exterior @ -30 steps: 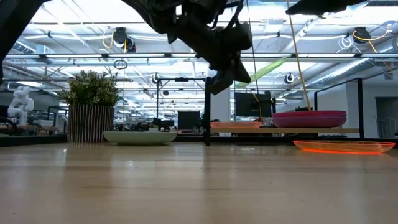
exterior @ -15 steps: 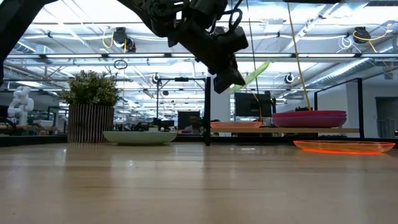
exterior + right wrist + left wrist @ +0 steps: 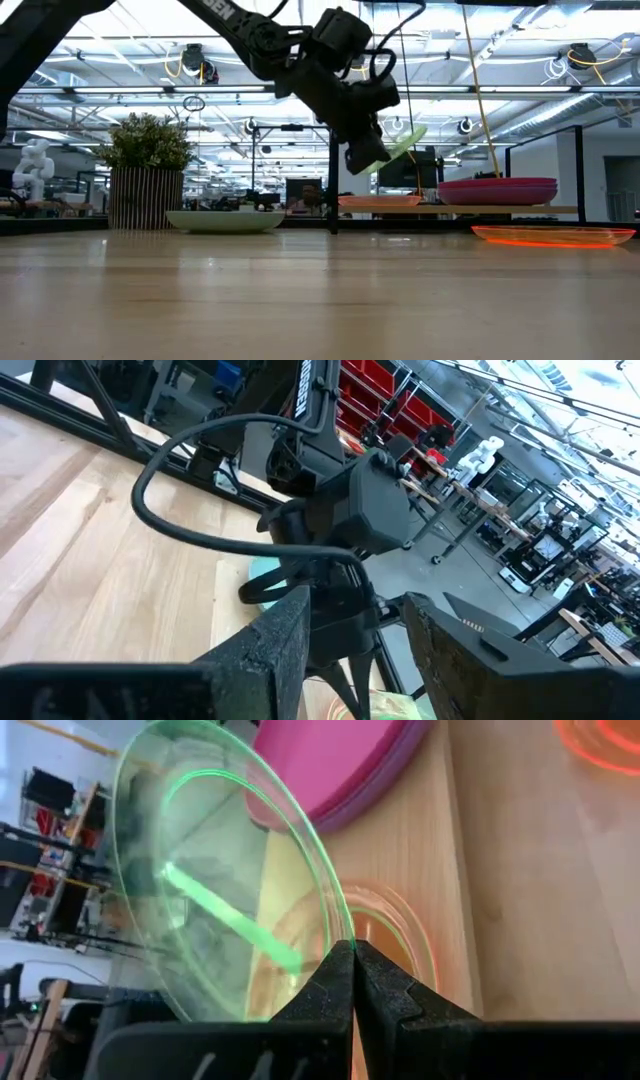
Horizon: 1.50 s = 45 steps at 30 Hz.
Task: Place and stack plates onto a shelf
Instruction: Stack the small green plate on top of the small green plate
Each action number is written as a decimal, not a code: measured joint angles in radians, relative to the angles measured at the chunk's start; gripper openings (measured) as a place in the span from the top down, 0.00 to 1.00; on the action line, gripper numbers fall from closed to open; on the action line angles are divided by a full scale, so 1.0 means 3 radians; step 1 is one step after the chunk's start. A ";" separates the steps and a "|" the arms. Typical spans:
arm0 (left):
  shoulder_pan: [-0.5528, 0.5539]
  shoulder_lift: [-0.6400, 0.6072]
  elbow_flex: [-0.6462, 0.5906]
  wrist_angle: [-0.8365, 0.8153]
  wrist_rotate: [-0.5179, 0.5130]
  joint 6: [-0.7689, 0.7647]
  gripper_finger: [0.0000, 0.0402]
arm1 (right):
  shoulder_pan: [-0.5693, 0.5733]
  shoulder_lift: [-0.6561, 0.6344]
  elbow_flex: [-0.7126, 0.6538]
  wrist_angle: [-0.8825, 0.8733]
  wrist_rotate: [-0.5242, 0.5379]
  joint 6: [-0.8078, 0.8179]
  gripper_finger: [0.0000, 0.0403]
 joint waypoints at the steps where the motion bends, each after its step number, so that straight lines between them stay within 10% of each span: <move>1: 0.0010 0.0004 0.0000 -0.0008 -0.0019 -0.0025 1.00 | 0.0000 0.0000 0.0000 0.0001 -0.0001 0.0000 0.63; 45: 0.0056 0.0038 0.0008 -0.0177 0.0074 -0.0956 0.95 | 0.0000 -0.0001 0.0000 -0.0002 -0.0003 0.0015 0.63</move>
